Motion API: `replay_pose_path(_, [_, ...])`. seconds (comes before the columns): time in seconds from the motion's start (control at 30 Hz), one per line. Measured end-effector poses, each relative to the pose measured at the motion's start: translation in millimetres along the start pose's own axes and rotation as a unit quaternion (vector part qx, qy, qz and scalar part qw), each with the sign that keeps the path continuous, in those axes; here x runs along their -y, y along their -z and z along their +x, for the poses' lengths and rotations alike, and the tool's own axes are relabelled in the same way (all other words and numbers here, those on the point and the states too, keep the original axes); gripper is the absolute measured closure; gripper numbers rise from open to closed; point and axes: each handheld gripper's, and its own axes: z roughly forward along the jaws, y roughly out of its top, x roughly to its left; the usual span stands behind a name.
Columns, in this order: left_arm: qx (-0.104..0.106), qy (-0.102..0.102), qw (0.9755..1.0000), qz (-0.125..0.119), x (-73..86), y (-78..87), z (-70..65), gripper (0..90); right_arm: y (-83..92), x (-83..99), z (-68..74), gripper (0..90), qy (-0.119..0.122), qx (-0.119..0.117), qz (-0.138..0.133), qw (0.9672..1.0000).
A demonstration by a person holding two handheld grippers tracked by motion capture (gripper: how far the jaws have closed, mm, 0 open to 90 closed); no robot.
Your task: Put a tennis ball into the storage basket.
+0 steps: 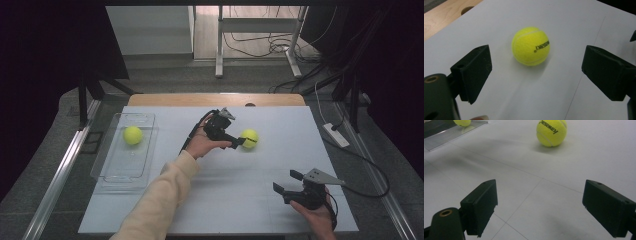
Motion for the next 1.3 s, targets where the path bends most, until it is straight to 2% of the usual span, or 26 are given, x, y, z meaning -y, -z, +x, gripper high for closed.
replay_pose_path(0.37, [0.000,0.001,0.9999,0.012,-4.9,-14.6,3.7,10.6,-0.5,0.3,-0.5,12.8,-0.003,-0.001,0.000,1.0000])
replay_pose_path(0.77, [0.003,0.014,0.9996,0.026,-6.2,-32.9,9.4,10.6,-1.8,1.4,-0.6,12.9,-0.004,-0.004,0.002,1.0000])
replay_pose_path(1.3, [0.005,0.016,0.9990,0.040,-11.6,-50.6,10.0,10.6,-1.9,1.5,-1.4,12.9,-0.005,-0.004,0.002,1.0000])
